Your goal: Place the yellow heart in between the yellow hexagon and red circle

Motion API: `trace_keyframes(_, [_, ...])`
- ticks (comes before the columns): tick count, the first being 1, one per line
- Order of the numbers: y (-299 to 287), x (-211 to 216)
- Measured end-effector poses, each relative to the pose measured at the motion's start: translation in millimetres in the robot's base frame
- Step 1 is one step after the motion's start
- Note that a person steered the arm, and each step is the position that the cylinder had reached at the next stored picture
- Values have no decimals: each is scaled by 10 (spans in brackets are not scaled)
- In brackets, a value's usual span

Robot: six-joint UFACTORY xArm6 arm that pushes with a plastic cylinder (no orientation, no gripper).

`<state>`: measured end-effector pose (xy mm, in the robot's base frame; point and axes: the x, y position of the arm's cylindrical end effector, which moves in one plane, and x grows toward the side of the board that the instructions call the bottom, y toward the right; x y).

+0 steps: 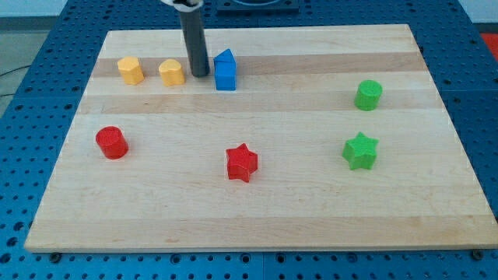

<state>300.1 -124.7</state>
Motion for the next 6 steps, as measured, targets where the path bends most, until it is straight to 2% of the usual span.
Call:
trace_keyframes(1, [-617, -13])
trace_keyframes(2, [-743, 296])
trace_keyframes(3, [-724, 537])
trace_keyframes(4, [-628, 538])
trace_keyframes(5, [-366, 783])
trace_keyframes(6, [-631, 968])
